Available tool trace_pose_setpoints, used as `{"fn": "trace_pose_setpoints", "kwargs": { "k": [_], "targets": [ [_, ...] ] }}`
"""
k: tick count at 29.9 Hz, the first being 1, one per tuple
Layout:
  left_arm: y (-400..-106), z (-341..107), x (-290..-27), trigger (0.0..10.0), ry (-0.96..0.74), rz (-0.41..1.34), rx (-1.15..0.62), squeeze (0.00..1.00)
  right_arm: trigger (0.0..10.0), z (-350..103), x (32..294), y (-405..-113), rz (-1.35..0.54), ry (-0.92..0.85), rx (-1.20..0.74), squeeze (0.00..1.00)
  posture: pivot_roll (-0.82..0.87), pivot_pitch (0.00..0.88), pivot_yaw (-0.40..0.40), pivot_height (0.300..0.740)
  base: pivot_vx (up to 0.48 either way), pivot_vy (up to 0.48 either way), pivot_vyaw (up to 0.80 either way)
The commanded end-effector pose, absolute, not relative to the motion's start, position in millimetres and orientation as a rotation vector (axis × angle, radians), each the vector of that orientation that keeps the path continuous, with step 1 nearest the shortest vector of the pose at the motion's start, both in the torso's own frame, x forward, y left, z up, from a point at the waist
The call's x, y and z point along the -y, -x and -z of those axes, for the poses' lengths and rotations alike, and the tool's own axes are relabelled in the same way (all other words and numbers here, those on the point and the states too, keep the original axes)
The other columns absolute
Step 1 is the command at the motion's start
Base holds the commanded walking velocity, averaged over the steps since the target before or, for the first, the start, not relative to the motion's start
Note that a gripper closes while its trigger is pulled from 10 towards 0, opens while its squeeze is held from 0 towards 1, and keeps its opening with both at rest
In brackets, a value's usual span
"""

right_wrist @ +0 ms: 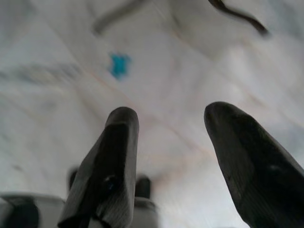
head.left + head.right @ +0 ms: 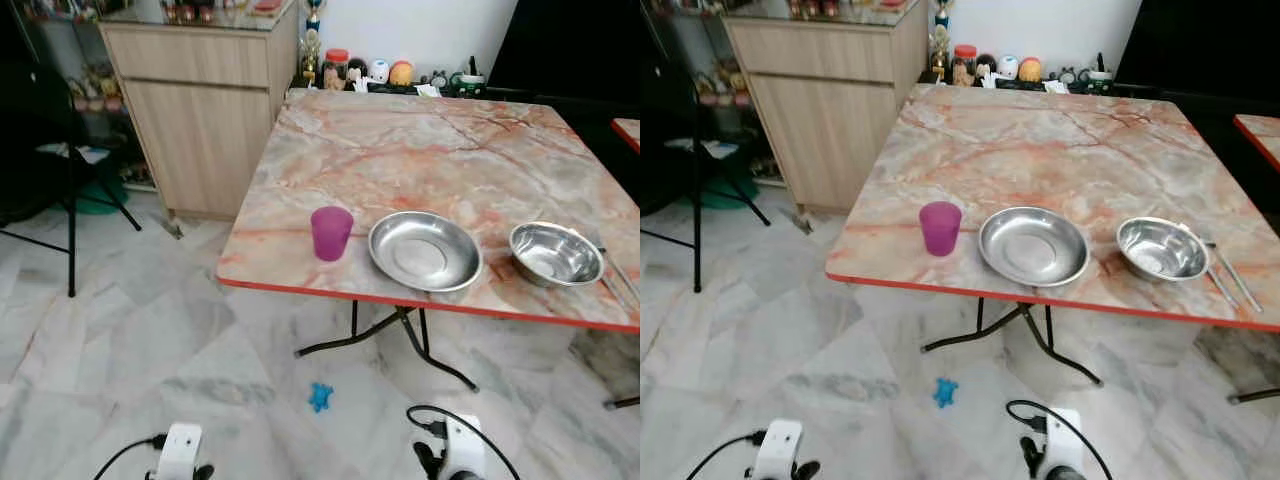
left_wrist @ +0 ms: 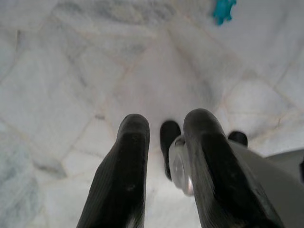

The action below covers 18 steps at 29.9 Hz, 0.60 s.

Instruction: Setting the table

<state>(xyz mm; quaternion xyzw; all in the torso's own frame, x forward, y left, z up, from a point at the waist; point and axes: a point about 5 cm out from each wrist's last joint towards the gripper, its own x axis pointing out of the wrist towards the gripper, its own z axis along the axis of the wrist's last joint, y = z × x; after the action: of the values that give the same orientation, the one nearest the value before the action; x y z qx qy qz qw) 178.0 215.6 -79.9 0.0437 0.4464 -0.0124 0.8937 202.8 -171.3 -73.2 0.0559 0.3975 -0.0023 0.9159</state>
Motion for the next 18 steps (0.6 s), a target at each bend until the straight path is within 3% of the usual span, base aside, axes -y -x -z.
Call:
{"fn": "trace_pose_setpoints", "kwargs": {
  "k": [1,7,10,18],
  "targets": [
    [-180,79,-214,10.0,-0.091,0.029,-0.92,0.0,10.0,69,177,-208,0.007,-0.093,-0.778,0.0,0.1,0.0,-0.052,0.74,0.0,0.0,0.0],
    [-180,79,-213,10.0,-0.089,0.032,-0.922,0.0,10.0,51,177,-230,0.001,-0.068,-0.635,0.0,0.1,0.0,-0.061,0.74,0.0,0.0,0.0],
    [-179,80,-213,10.0,-0.089,0.03,-0.925,0.0,10.0,30,179,-246,0.03,-0.058,-0.445,0.0,0.1,0.0,-0.074,0.74,0.0,0.0,0.0],
    [-177,81,-212,10.0,-0.09,0.032,-0.928,0.0,10.0,3,185,-238,0.081,-0.014,-0.208,0.0,0.1,0.0,-0.081,0.74,0.0,0.0,0.0]
  ]
}}
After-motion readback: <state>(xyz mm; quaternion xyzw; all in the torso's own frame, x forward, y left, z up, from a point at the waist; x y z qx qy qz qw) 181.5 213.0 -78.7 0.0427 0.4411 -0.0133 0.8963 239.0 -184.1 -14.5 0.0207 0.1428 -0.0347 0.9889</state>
